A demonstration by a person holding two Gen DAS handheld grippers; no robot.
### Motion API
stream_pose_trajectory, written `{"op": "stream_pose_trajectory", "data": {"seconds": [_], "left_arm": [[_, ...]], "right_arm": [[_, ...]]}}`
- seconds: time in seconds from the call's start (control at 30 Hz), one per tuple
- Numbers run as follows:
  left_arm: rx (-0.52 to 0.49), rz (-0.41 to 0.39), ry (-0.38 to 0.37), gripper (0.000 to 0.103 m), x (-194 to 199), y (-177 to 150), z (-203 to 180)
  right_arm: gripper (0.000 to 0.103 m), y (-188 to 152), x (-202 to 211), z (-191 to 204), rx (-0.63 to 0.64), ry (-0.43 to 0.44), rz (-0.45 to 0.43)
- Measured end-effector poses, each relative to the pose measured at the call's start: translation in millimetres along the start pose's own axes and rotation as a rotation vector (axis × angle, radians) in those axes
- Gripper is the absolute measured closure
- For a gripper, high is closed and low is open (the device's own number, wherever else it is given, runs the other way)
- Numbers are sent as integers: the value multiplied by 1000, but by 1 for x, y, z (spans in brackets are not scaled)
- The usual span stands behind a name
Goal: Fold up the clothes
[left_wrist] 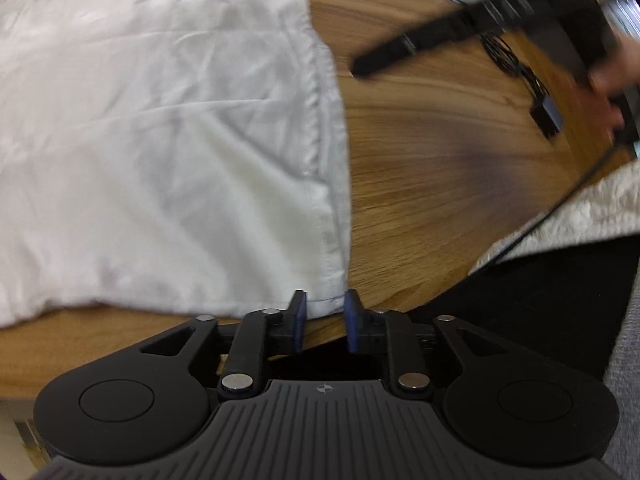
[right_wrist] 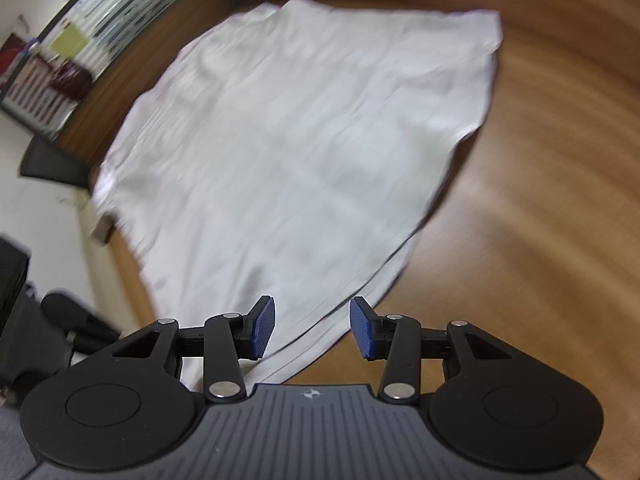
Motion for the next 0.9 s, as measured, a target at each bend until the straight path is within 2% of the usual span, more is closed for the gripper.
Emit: {"op": "stream_pose_trajectory", "data": {"seconds": [0.1,0.17,0.3,0.43,0.57,0.73,0.8,0.9], "left_arm": [[49,-17,41,76,7,-1,16],[42,-38,72,75,13,2,21],[-7,-55,95,70,14,8,17],[-33,-71,89,65,5,13,-1],[-66,-87,115,62,-5,15,-16],[-99,-100,199,61,-14,16,-23],[-110,-113,259,61,-16,19,-24],[-102,-113,294,61,-20,21,-23]], "right_arm": [[55,-15,-12,14,-18,40,36],[55,-23,-21,22,-48,55,40],[55,-20,-21,13,-81,-4,-16],[55,0,-7,-16,-113,-101,-105],[55,27,8,-45,-106,-176,-157],[56,59,12,-81,-128,-209,-204],[56,71,9,-90,-127,-209,-213],[56,83,4,-97,-125,-210,-224]]}}
Point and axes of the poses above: each gripper's, at about its wrist camera, not at the fingertips, and x roughly against the way its jaws point, z to its left, y to its top, the point moved 10 cm from there along -x, roughly the way its jaws point, and after that the axes turned 12 degrees about y, right-handed, at the moved point
